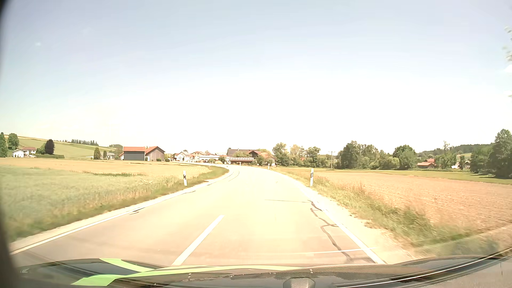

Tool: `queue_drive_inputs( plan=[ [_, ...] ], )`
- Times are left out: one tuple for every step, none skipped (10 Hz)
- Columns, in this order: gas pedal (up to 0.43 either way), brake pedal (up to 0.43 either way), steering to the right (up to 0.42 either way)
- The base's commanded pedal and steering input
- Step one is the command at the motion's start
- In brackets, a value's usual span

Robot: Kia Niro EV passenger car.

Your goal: Follow the waypoints while adhering to traffic rules and regulations

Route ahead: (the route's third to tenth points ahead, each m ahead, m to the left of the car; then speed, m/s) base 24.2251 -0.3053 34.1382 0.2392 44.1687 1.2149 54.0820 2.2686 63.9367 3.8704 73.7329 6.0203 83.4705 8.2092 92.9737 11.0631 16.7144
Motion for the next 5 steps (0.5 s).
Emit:
queue_drive_inputs(
  plan=[
    [0.15, 0.0, -0.007],
    [0.157, 0.0, -0.007],
    [0.177, 0.0, -0.007],
    [0.177, 0.0, -0.007],
    [0.177, 0.0, -0.007]
  ],
)
